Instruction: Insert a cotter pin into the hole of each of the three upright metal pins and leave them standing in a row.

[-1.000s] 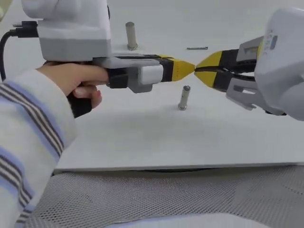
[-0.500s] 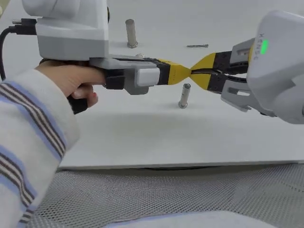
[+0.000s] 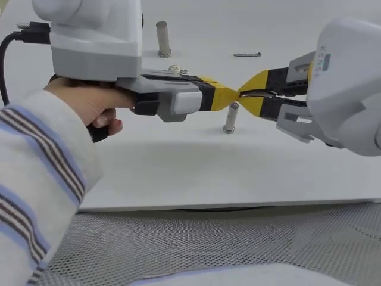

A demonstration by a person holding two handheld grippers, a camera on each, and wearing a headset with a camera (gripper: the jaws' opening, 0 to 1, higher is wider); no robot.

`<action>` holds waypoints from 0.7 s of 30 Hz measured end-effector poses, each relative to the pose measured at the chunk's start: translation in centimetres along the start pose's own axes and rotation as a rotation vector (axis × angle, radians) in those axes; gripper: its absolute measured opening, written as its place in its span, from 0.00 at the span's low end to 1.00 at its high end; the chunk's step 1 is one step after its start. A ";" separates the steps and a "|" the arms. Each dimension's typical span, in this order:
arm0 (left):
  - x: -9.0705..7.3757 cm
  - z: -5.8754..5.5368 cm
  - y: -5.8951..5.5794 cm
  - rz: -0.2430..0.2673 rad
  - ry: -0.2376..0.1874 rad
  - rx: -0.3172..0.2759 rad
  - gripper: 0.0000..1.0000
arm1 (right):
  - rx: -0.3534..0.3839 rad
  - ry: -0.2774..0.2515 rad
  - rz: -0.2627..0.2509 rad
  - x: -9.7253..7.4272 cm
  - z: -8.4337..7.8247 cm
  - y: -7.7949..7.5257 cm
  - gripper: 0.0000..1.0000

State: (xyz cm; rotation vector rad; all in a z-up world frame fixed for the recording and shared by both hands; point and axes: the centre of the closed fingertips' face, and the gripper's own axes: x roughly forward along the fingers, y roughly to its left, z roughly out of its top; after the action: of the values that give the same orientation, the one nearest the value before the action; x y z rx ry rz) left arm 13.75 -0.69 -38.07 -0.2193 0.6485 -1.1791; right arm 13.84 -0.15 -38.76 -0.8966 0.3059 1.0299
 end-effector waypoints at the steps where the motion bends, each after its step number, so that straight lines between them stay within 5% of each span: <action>1: 0.0 0.0 0.1 0.000 0.000 -0.001 0.00 | 0.004 0.001 0.000 0.0 -0.1 0.0 0.00; 4: -0.3 0.3 0.2 0.006 -0.014 0.014 0.00 | 0.026 0.008 -0.010 -0.1 -0.4 -0.2 0.05; 13: -1.1 1.5 0.3 0.032 -0.021 0.218 0.00 | 0.159 0.018 -0.011 -0.1 -1.4 -0.8 0.13; 21: -1.4 1.6 -0.9 -0.030 -0.004 0.352 0.00 | 0.396 -0.116 0.070 -0.5 -0.2 -0.6 0.12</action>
State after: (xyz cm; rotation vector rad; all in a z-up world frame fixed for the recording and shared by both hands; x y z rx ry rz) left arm 13.64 -0.05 -35.86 0.0666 0.4257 -1.3000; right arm 14.12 -0.75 -38.28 -0.4705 0.4285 1.0354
